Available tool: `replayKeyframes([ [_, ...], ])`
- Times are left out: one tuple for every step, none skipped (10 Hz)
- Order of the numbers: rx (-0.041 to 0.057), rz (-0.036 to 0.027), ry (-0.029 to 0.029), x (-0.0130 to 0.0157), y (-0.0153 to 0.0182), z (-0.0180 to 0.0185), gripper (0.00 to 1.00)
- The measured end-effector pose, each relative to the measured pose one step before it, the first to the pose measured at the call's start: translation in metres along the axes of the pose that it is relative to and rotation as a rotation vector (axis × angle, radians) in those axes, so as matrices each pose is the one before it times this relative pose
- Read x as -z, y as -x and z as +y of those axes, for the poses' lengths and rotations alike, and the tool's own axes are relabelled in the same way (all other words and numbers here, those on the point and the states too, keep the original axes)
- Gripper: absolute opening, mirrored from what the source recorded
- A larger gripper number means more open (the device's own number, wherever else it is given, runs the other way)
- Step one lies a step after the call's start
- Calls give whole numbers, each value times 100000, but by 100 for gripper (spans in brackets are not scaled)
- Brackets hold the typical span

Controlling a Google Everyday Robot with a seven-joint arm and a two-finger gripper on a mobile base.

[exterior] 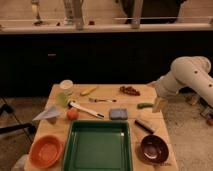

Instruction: Place banana in paper cup

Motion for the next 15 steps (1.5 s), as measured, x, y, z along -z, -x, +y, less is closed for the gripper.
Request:
replayKeyframes([
  [2862, -6027, -2500, -623, 1415, -1053, 80],
  [1416, -2460, -1322, -437, 580, -544, 80],
  [1703, -1848, -1409, -695, 781, -652, 80],
  [2193, -302, -1244, -779, 829, -560, 80],
  [3092, 941, -889, -1026, 973, -475, 80],
  [1376, 127, -203, -522, 700, -366, 80],
  [-270, 306, -18, 100, -159, 67, 80],
  [-224, 45, 35, 62, -85, 74, 80],
  [124, -79, 52, -48, 81, -28, 80],
  [195, -105, 66, -77, 120, -57, 80],
  [-191, 100, -64, 63, -119, 53, 80],
  [-33, 6, -18, 11, -13, 3, 80],
  [-36, 17, -48, 0, -1, -11, 80],
  [63, -12, -142, -81, 67, -38, 80],
  [92, -87, -1037, -337, 48, -168, 80],
])
